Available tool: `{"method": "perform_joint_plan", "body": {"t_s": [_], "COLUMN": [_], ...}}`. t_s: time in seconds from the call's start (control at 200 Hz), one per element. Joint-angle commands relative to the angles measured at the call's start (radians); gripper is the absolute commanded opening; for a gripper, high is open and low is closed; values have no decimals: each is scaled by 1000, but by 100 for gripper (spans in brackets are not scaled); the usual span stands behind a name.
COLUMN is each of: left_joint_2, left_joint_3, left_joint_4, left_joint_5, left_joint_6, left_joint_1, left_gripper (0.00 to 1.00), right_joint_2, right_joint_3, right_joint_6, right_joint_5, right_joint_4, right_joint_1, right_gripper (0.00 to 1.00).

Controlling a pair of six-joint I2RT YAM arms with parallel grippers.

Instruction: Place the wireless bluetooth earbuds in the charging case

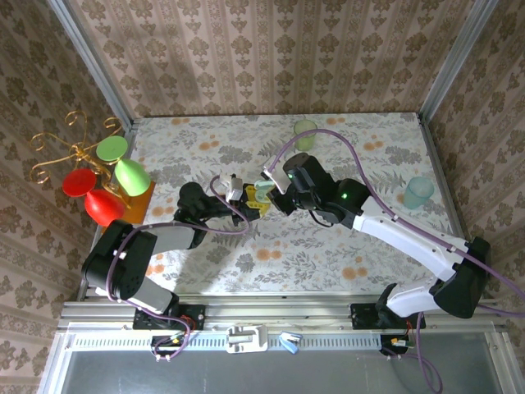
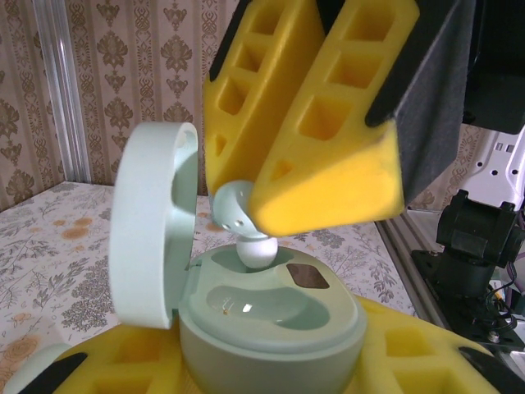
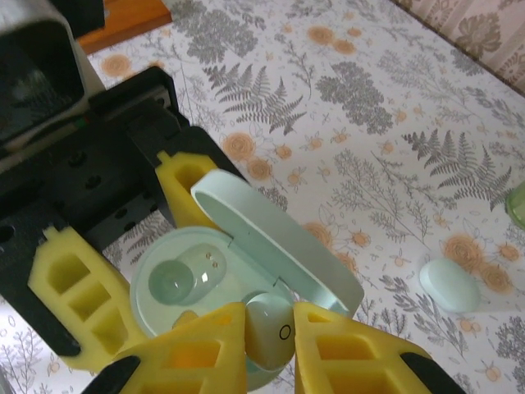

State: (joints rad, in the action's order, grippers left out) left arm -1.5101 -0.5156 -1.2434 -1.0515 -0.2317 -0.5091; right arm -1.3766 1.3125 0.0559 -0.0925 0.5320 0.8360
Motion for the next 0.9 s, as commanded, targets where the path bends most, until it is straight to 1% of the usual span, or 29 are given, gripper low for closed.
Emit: {"method": "perform_joint_plan", "body": {"t_s": [0.0, 0.29, 0.345, 0.415, 0.46, 0.745, 0.87, 0.895], "left_joint_2": [7, 11, 14, 15, 13, 11, 13, 14], "left_joint_3": [-24, -25, -24, -23, -23, -21, -17, -15], "left_joint_4": [-42, -42, -43, -41, -42, -41, -44, -44], "left_joint_5": [-23, -27, -25, -25, -25, -24, -18, -18], "left_joint_6": [-5, -10, -10, -9, -9, -4, 0, 2], "left_joint_1": [6, 4, 4, 4, 4, 5, 7, 9], "left_gripper": [30, 30, 30, 30, 30, 30, 30, 30], "right_joint_2": [-4, -9, -9, -9, -9, 1, 44, 58], "right_joint_3": [33, 26, 27, 31, 37, 45, 22, 12], "right_joint_6": [45, 51, 46, 36, 26, -20, -53, -60], "right_joint_5": [-4, 20, 16, 18, 26, 32, 44, 54], "right_joint_4": [68, 62, 60, 53, 50, 37, 11, -26], "right_joint_1": [5, 5, 6, 6, 5, 5, 0, -1], "right_gripper": [15, 15, 18, 26, 28, 34, 39, 40]}}
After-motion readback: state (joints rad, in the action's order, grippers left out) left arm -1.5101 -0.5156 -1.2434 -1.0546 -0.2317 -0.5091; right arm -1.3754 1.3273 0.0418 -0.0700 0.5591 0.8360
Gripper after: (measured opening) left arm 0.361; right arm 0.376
